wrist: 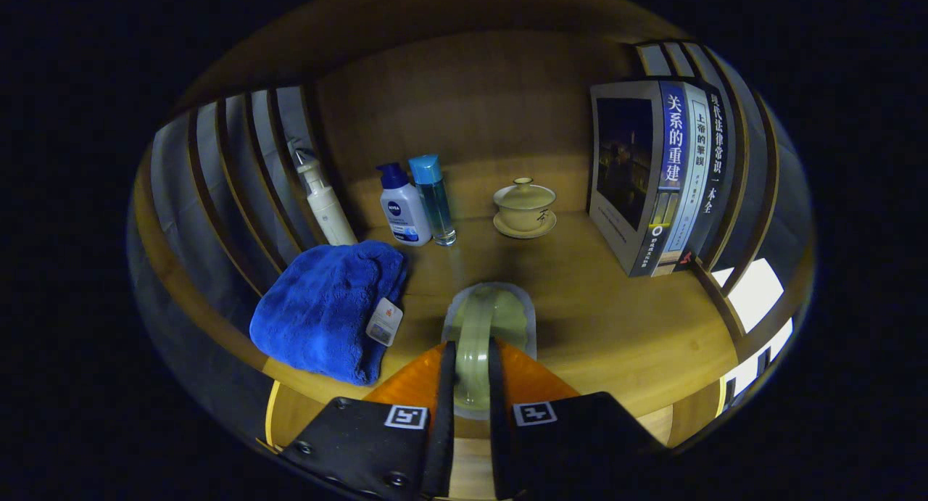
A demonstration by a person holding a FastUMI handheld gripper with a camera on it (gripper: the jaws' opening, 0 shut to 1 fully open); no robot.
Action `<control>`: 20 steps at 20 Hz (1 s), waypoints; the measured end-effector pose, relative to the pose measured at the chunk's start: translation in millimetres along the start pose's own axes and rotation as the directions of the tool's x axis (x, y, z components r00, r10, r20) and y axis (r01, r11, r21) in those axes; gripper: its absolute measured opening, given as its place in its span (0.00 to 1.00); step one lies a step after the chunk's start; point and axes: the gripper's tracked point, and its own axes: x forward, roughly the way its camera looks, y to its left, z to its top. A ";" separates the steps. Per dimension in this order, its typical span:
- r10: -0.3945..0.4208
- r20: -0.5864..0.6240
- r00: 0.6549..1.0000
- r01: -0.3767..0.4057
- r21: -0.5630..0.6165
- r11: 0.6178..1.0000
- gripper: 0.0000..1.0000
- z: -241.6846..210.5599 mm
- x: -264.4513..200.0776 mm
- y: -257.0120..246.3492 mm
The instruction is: Pull open the drawer, take out the items inside it, and place them on the countertop above the cabinet.
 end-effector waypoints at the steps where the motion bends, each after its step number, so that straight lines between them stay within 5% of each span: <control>1: -0.006 0.000 1.000 0.006 -0.003 1.000 0.34 0.5 0.9 -2.9; 5: -0.016 -0.012 1.000 0.016 -0.003 1.000 0.44 -3.4 2.2 -5.2; 13: -0.023 0.026 0.999 0.023 -0.026 0.999 0.94 3.3 -9.1 -3.4; 20: 0.015 0.118 0.993 -0.009 -0.049 0.999 0.97 9.8 -41.8 13.6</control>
